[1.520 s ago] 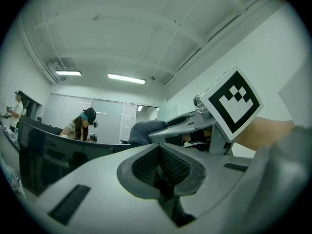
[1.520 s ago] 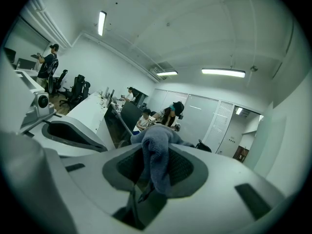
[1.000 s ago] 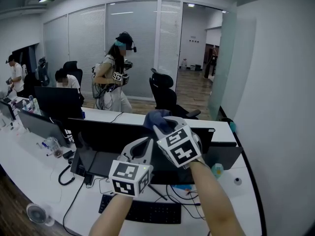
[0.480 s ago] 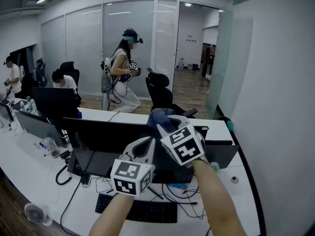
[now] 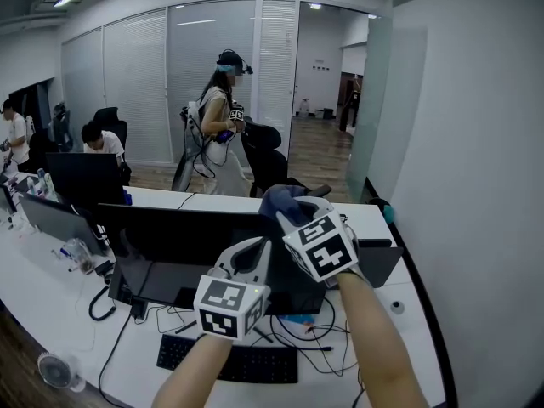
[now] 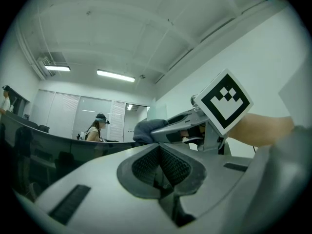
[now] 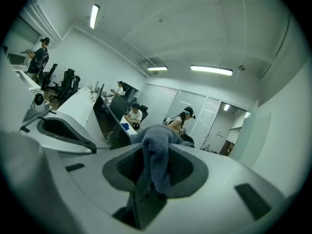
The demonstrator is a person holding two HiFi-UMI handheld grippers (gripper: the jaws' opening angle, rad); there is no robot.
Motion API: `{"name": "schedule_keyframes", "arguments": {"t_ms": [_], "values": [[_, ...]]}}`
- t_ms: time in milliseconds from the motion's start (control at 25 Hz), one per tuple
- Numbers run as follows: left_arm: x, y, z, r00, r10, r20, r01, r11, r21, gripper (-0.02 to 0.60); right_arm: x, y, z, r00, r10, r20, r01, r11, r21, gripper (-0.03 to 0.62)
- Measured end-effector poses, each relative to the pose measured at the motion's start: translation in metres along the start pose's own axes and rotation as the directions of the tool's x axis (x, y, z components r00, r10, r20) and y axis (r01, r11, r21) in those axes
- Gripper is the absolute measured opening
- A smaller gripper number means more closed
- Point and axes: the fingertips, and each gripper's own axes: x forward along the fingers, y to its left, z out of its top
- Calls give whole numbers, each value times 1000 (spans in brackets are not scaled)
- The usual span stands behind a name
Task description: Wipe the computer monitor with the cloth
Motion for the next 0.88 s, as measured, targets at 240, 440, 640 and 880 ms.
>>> {"name": "schedule_keyframes", "arguments": {"t_ms": [240,440,640,880], "values": [[7,-17,1,999,-32,4,32,999,0,6,-10,-18,-12,1000,-24,-14,25,999,31,123],[10,-25,4,999,-45,3,45,999,10,6,-17,-29,-18,999,-40,-29,41,999,33,123],[12,-29,4,999,-52,1,52,999,14,6,-22,-38,-24,998,-59,-33,61,997,55,123],[18,-40,3,998,-70,3,70,997,15,6,-32,-53,-34,994,-91,-54,94,993,66,123]]}}
